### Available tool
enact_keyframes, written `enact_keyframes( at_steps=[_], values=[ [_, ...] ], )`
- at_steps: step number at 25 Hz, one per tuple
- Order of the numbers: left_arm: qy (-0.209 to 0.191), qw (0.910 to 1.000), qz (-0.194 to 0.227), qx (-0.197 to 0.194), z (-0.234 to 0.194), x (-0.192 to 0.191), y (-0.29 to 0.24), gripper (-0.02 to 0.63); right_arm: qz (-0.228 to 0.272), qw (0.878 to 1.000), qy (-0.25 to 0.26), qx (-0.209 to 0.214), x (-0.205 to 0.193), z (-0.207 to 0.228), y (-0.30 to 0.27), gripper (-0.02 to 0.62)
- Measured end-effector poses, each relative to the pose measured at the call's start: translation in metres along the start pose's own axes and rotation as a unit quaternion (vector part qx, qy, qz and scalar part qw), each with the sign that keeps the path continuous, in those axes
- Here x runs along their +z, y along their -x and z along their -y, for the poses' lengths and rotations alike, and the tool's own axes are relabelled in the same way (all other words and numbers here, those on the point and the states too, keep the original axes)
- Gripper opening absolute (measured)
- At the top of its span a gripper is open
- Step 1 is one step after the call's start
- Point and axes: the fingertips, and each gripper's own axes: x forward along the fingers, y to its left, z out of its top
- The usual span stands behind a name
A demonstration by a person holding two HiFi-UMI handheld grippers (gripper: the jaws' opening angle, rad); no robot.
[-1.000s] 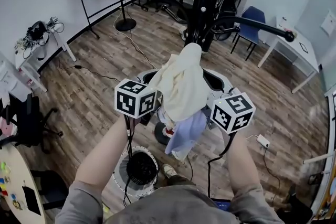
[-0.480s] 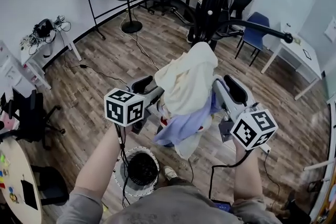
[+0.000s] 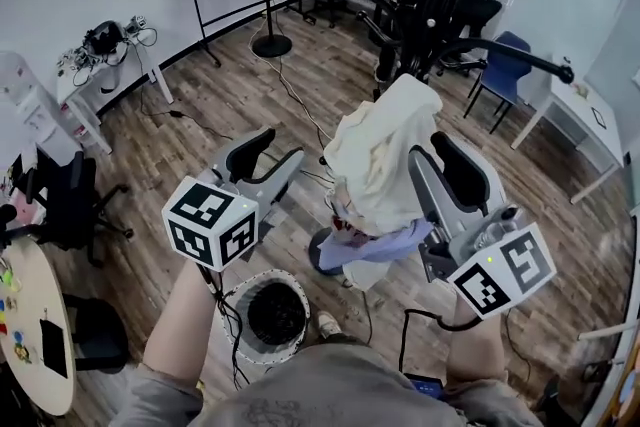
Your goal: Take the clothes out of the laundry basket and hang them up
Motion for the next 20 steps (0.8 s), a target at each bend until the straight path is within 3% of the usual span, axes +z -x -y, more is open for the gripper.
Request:
enact_keyframes(
  at_steps=[8, 20],
  values=[
    [-0.02, 0.9966, -0.007, 0.08, -0.012, -0.011, 0.075, 0.197, -0.017, 0.994, -0.01, 0.106, -0.023, -0.076, -0.029, 0.153],
    [-0.006, 0.9811, -0.049, 0.187, -0.049, -0.063, 0.179, 0.141, -0.081, 0.975, -0.027, 0.203, -0.09, -0.165, -0.082, 0.134]
  ],
)
